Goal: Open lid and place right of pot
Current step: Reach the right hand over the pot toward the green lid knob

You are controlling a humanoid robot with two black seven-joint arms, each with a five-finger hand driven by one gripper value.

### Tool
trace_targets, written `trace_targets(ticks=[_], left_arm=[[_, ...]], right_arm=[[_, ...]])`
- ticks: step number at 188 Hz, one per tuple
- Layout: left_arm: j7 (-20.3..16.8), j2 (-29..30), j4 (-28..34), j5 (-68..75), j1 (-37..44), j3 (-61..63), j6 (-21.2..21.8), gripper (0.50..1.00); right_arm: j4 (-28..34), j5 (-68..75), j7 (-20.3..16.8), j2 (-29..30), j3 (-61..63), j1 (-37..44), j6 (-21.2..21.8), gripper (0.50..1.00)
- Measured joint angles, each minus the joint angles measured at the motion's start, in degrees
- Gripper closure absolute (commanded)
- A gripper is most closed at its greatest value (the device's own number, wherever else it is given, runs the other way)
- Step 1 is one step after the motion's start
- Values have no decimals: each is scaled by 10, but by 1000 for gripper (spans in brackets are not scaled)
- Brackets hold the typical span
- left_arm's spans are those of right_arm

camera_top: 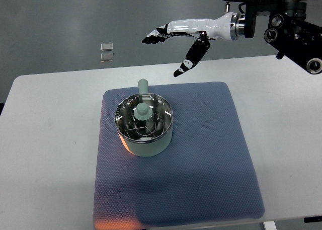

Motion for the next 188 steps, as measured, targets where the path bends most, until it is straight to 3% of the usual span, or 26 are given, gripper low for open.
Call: trace_targets(ticks=[25,85,188], left_arm=[[0,0,-3,0,-1,1,0,500],[0,0,-7,0,-2,1,0,500],[0,0,-6,0,-4,-2,0,500]], right_arm=[[17,-32,1,3,-20,15,-2,591],[43,-85,1,23,-61,26,-76,591],[70,-91,2,61,-142,58,-79,591]])
